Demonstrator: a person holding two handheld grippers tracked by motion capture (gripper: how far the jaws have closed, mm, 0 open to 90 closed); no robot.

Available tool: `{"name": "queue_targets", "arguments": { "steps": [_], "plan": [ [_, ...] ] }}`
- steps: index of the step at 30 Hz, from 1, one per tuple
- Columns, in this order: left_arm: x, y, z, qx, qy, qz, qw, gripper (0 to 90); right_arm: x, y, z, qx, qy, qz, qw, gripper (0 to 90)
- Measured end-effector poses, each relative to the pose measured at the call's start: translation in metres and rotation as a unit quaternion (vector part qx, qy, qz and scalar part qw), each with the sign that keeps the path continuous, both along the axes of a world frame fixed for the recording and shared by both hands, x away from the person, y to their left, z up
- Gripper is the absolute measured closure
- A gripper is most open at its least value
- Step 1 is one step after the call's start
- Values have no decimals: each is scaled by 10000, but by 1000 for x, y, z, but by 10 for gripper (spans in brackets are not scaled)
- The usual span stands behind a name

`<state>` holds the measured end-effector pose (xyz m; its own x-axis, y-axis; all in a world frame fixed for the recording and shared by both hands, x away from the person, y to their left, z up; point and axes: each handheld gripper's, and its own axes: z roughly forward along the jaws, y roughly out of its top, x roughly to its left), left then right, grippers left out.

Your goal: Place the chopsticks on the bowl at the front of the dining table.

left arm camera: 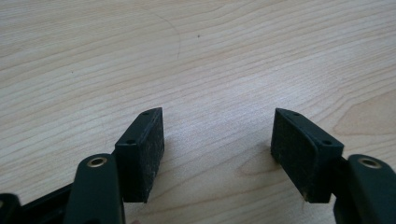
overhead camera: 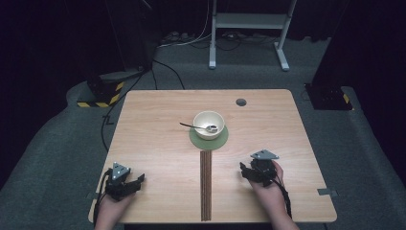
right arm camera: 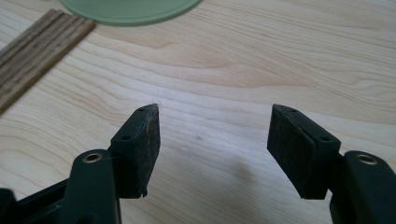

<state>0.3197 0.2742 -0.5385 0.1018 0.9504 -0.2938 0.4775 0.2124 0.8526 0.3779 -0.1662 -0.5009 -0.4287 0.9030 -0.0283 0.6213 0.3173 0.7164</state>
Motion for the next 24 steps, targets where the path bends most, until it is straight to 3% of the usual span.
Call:
{"name": "queue_targets", "arguments": {
  "steps": [8,10,14,20,24],
  "plan": [
    [-1,0,0,52,8,-82,10000,349,-1,28,4,120,-113,191,9997,361],
    [-2,0,0,71,17,-97,9999,349,-1,38,4,125,-138,336,9993,446],
    [-1,-1,0,10,1,-56,10000,349,2,49,3,94,-116,462,9988,462],
    [-1,0,0,19,12,-69,10000,349,5,63,2,59,-53,574,9983,454],
    [-2,1,0,68,20,-75,9999,348,2,74,1,48,-24,524,9986,402]
  ]
}}
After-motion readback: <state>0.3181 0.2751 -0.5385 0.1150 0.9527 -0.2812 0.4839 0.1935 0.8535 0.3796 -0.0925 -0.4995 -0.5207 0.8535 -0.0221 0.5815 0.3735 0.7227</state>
